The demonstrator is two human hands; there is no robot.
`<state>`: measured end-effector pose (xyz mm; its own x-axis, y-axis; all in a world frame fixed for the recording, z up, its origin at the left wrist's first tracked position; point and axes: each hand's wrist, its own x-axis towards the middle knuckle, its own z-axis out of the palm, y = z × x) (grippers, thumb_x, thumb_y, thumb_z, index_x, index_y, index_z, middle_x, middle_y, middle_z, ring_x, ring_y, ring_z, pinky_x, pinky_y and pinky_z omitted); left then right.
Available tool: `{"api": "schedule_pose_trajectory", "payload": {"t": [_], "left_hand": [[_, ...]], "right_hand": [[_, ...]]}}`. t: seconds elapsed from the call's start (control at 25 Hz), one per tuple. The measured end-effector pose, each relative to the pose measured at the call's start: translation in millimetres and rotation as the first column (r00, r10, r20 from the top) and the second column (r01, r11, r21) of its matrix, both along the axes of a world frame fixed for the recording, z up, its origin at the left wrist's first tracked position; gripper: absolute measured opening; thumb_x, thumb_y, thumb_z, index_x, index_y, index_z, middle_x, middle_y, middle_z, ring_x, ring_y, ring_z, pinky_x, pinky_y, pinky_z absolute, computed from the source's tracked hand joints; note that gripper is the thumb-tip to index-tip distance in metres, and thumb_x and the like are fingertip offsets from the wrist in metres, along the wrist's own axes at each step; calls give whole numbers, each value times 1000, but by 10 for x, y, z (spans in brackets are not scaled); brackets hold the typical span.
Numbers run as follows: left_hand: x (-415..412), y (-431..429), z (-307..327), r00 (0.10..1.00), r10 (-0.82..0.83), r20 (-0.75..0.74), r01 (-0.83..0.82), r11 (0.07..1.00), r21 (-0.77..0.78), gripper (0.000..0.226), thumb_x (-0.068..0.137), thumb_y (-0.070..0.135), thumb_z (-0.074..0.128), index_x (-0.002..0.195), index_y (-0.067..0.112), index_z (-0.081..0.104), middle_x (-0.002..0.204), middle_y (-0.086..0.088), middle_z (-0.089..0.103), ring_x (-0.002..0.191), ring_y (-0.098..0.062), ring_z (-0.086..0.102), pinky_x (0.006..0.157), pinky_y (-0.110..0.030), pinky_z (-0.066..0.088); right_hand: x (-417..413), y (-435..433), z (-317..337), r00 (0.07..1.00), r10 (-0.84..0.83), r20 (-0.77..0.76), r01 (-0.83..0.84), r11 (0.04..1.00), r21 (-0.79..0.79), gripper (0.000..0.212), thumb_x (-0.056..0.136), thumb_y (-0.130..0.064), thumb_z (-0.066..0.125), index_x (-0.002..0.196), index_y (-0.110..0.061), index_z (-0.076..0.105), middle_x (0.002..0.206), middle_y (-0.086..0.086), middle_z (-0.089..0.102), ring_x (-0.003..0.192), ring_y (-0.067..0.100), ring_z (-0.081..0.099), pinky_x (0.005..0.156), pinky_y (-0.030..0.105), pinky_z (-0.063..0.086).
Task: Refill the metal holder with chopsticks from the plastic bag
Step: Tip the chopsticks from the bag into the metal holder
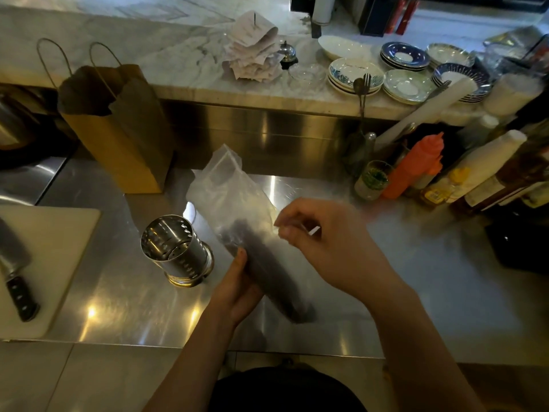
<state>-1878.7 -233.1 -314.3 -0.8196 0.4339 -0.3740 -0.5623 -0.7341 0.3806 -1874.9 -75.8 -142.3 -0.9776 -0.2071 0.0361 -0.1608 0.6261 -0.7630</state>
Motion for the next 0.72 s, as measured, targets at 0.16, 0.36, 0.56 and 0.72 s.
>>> {"api": "schedule_pose_trajectory", "payload": {"t": [0.16,0.36,0.56,0.72], "left_hand": [[-39,123,-1,1000,5,22,-4,1000,-23,90,50,33,95,128,7,58,118,-17,68,106,-30,67,80,-42,58],[29,249,-63,997,32,73,-22,991,-135,96,52,32,94,136,9,53,133,-18,58,121,-34,57,96,-47,52],[114,315,-49,973,190,127,-164,967,-193,69,59,27,89,121,9,63,109,-16,67,104,-32,62,100,-49,47],[178,339,-50,919,361,156,-338,928,-158,59,78,26,74,131,8,56,132,-19,58,129,-37,49,111,-55,34]], "right_hand": [[-34,112,-84,999,-34,-39,36,997,63,8,91,-23,63,94,-29,68,81,-20,64,77,-6,60,69,6,43],[-112,326,-173,998,-56,29,54,996,64,8,91,-31,62,98,-33,63,86,-14,66,77,1,64,71,13,47],[-165,589,-303,983,56,175,-49,998,-44,20,86,-45,62,103,-35,63,87,-12,68,79,4,68,72,23,56],[-162,742,-417,963,131,237,-83,976,-199,28,84,-45,66,109,-33,63,96,-8,72,89,6,69,81,35,59]]}}
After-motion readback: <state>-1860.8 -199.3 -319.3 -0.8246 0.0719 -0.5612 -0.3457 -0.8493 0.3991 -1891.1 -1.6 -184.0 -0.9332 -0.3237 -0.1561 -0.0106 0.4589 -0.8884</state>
